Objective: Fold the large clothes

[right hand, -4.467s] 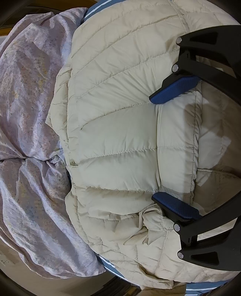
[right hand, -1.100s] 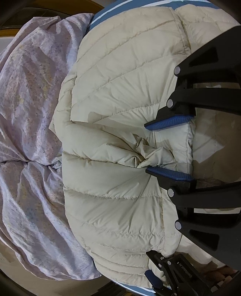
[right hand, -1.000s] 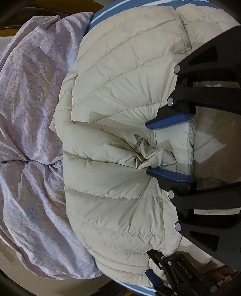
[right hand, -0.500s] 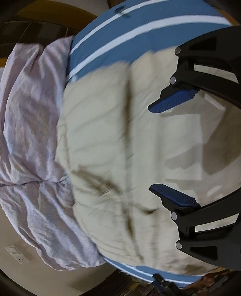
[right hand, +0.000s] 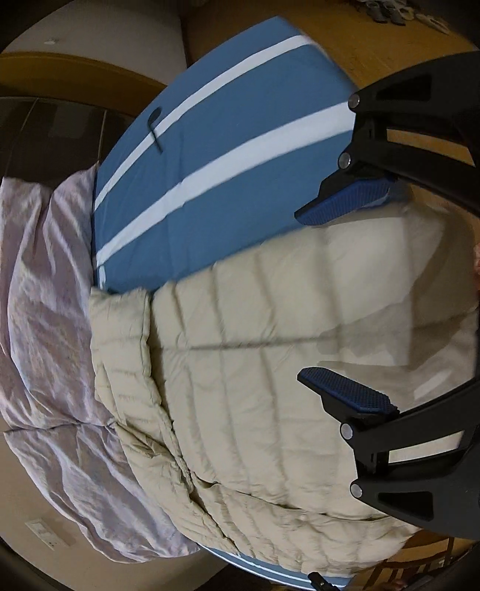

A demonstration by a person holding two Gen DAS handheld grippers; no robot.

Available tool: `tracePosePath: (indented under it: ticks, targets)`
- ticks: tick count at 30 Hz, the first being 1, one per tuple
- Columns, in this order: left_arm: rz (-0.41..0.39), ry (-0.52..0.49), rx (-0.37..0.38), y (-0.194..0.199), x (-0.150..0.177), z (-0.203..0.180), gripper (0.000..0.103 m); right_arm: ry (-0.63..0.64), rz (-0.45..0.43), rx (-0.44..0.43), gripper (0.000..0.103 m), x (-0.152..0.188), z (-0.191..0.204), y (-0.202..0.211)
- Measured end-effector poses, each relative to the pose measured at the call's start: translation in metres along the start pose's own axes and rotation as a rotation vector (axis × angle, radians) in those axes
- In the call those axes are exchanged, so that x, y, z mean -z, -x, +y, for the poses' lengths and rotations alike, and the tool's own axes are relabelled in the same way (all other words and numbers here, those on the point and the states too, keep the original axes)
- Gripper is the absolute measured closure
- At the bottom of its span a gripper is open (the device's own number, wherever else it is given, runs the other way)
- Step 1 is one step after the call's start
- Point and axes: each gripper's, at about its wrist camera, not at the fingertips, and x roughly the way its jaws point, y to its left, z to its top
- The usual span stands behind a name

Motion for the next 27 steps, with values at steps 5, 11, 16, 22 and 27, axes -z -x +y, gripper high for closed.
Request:
tracePosePath:
  ticks: [5,11,16,22,27]
  targets:
    - [-0.016,0.019,0.031,0.01,0.017,0.004,0.027,-0.038,0.001,-0.015,0.022,0.023,-0.023,0.005]
    - [0.004,0.06,0.063,0.009,0.037,0.008,0.035,-0.069,-0.025,-0.068,0.022,0.05,-0.038,0.01]
    - [-0.015,0.071,0.073,0.016,0.048,0.006,0.038,-0.032,-0.055,-0.129,0.028,0.062,-0.029,0.016]
    - [-0.029,0.052,0.072,0.022,0.057,-0.002,0.041,0.028,-0.093,-0.133,0.038,0.069,-0.015,0.018]
    - [-0.05,0.046,0.072,0.024,0.062,-0.006,0.041,0.026,-0.121,-0.152,0.038,0.072,-0.015,0.019]
